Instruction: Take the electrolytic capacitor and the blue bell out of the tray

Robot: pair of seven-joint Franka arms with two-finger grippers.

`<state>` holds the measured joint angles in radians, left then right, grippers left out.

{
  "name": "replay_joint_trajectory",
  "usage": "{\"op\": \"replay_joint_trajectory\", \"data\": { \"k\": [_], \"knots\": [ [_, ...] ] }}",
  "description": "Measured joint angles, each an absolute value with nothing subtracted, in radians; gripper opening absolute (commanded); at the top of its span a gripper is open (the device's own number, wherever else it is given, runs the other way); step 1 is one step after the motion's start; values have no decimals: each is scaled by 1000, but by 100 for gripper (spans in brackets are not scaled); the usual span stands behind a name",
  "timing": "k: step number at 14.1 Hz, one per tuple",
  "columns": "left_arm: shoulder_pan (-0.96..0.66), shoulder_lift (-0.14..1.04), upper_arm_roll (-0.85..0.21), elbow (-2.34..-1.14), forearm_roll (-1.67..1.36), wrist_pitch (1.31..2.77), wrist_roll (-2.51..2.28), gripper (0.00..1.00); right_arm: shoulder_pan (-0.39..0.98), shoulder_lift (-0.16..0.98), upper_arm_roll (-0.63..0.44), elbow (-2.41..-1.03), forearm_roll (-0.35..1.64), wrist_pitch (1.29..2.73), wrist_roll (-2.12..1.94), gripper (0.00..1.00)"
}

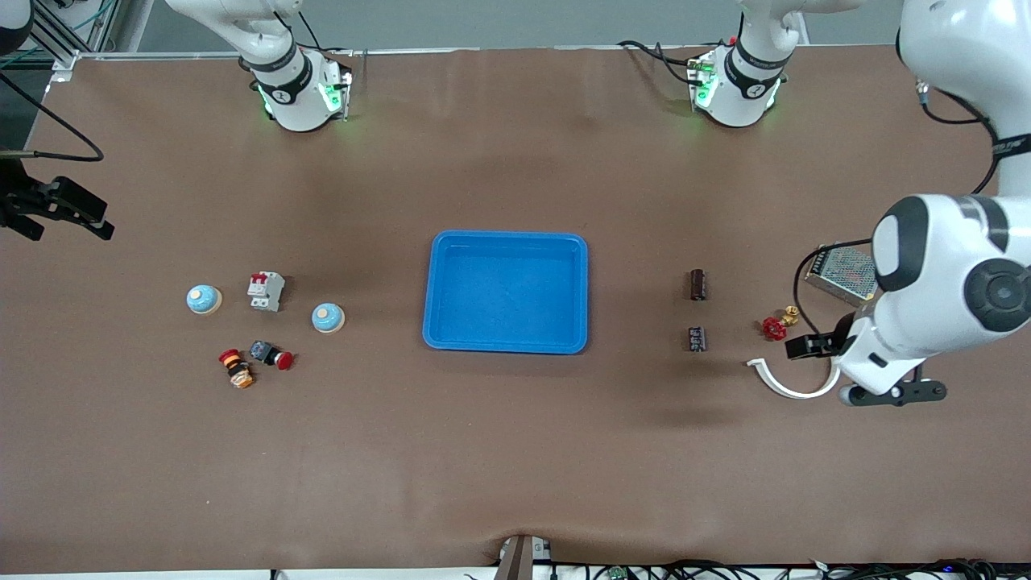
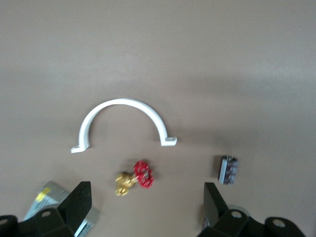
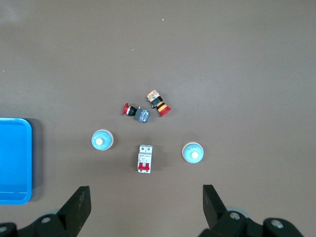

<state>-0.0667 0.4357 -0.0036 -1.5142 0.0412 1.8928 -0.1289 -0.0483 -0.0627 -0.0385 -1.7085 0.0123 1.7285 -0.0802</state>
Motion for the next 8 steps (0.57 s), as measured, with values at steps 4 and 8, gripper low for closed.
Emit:
{"op": "replay_joint_trajectory", "data": {
  "k": [4,8],
  "knots": [
    [-66,322,27,-1510,41,1772,-53,100,-48,-52,-35,-1708,12,1728,-80,100],
    [-65,202,59,-1507,40,1652,-1,100,-48,-51,-28,-1706,12,1728,-80,100]
  ]
}}
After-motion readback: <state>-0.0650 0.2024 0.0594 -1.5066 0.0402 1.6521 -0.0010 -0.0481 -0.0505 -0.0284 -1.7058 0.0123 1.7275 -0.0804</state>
